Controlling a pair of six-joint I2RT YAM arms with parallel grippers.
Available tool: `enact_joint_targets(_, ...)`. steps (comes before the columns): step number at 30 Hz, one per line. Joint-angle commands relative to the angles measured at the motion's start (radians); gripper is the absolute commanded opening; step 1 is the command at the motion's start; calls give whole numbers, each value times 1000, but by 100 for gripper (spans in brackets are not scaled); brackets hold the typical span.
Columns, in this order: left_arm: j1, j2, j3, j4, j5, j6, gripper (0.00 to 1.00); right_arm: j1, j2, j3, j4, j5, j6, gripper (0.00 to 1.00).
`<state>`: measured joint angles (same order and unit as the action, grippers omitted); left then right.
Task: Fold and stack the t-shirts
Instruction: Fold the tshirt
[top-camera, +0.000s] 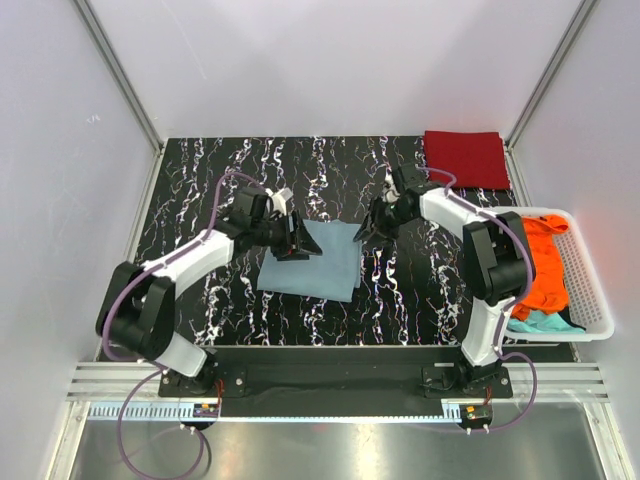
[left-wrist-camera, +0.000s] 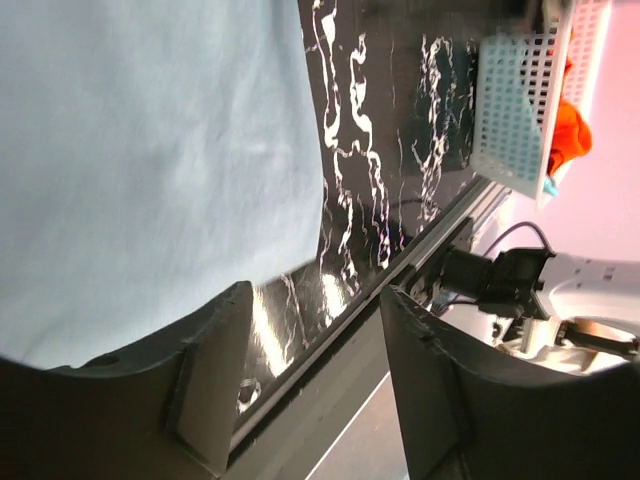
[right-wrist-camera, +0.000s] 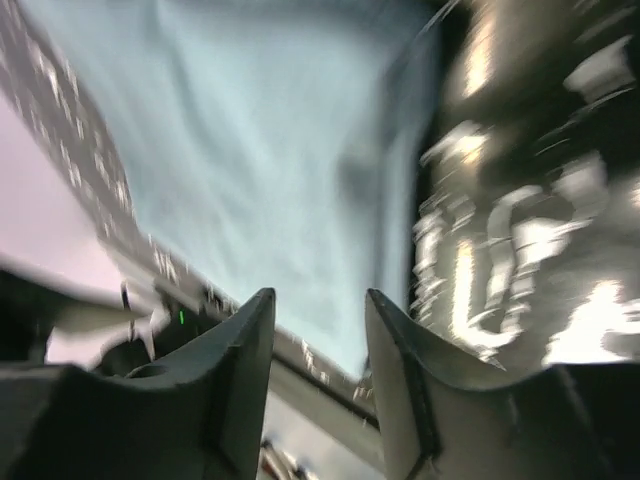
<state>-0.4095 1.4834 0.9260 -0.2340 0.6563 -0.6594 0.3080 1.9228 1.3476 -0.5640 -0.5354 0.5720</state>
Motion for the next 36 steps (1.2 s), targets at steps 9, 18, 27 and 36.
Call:
enact_joint_targets(9,3,106,-131,229,80,-59,53,161,-71,-344,380,-242,246,25)
enact_joint_targets(18,135,107,-236,87,-18,104,51,123,-100,-409,372,-216,224,26)
enact_joint_targets(27,212,-87,-197,-106,-116,156,56,80,-244,-479,322,-190,213,36)
enact_joint_targets(36,177,-512,-481,50,-173,-287,79,20,-444,-498,199,-77,221,65)
